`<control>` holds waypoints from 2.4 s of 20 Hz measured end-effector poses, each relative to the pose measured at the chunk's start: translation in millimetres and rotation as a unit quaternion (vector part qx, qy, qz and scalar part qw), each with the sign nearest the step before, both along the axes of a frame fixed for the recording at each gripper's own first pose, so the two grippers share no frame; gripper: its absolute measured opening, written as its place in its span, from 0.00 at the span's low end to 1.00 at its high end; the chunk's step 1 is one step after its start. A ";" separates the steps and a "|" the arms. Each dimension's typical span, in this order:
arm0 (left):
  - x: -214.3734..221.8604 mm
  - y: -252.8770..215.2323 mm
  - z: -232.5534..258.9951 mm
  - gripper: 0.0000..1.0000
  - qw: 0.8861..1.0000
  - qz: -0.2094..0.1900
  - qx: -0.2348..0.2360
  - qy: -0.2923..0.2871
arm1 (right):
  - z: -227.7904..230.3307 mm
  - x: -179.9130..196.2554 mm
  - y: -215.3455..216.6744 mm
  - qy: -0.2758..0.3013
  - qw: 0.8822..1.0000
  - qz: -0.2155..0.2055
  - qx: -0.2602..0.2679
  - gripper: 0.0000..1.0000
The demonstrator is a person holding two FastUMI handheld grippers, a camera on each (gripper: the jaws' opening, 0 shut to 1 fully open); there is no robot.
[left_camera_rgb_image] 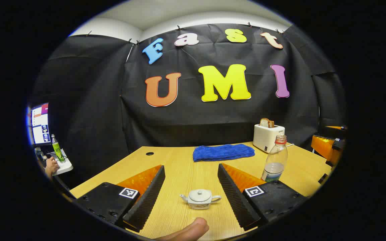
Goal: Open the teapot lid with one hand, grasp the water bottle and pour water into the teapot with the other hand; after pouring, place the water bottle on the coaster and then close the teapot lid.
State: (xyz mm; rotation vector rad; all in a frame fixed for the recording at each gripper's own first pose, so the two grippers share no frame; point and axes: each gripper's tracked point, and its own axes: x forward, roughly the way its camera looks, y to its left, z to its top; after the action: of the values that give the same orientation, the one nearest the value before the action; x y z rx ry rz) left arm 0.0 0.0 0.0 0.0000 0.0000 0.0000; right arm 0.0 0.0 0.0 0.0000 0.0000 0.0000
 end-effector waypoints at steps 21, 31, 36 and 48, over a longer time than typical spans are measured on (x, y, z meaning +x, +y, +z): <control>22.0 -6.8 -24.5 0.99 0.999 -0.018 -0.018 0.024 | -16.9 11.5 -8.9 0.028 0.999 -0.016 -0.003 0.95; 57.1 -11.7 -77.4 0.96 0.997 -0.024 -0.005 0.067 | -19.1 12.2 -10.9 0.031 0.999 -0.017 -0.001 0.97; 65.2 -25.3 -99.5 0.71 0.994 -0.050 -0.016 0.096 | -19.4 13.4 -7.7 0.033 0.999 -0.017 -0.006 0.95; 83.0 -20.6 -104.7 0.24 0.995 -0.038 -0.002 0.090 | -25.7 15.6 4.0 0.042 0.999 -0.007 -0.015 0.96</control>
State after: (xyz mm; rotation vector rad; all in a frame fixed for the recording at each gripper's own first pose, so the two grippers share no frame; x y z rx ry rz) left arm 83.0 -20.6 -104.7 -0.0045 0.1805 -0.0756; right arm 15.6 4.0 -25.7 -0.0305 0.0832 -0.0133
